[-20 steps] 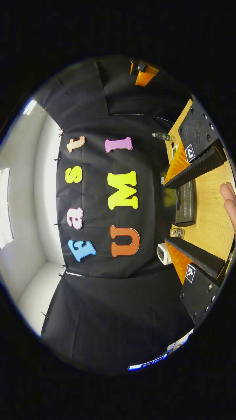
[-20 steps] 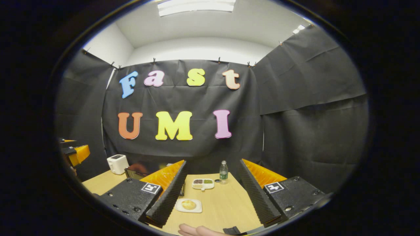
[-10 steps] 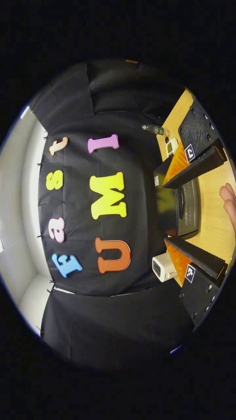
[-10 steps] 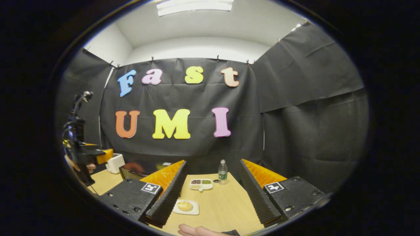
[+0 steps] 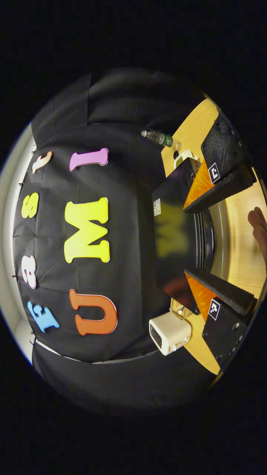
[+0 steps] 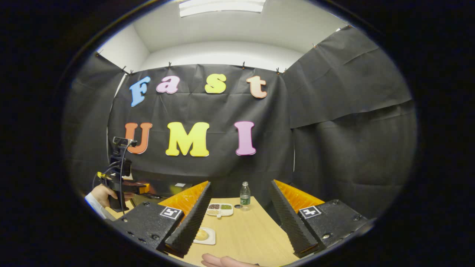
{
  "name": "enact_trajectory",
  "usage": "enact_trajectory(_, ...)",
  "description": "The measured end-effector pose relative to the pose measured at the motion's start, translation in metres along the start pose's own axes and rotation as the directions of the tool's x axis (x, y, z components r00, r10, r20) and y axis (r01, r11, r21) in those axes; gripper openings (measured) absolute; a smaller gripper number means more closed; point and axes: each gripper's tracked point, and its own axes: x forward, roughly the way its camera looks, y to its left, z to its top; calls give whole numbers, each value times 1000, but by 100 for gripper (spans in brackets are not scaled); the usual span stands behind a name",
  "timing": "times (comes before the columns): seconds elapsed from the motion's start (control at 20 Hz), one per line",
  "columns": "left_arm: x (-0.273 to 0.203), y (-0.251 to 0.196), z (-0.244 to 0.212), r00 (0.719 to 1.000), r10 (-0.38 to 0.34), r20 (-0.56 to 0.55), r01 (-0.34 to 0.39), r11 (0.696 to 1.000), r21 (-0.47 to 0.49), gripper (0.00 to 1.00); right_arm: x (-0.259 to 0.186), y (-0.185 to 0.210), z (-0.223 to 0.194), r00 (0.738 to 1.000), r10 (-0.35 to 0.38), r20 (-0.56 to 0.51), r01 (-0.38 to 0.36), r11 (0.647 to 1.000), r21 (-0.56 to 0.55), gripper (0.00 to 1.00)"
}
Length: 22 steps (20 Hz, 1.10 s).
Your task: Open the electric oven with the left hand, put the food in, and close the electric oven.
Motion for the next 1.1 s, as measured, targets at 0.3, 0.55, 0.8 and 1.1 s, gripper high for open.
enact_trajectory(0.3,27,5,-32,995,7,-100,-8,1000,-9,96,2,-8,-9,1000,-13,-15,13,1000,20,94)
enact_trajectory(0.55,23,6,-38,990,-2,-138,-1,1000,-24,99,1,-4,-11,1000,-6,-23,6,1000,26,95)
enact_trajectory(0.8,5,4,-46,990,-5,-143,0,1000,-31,100,-8,4,-15,999,12,-31,-11,1000,25,94)
enact_trajectory(1.1,-29,-1,-68,993,5,-122,-10,999,-36,100,-23,13,-17,999,29,-34,-28,999,32,94)
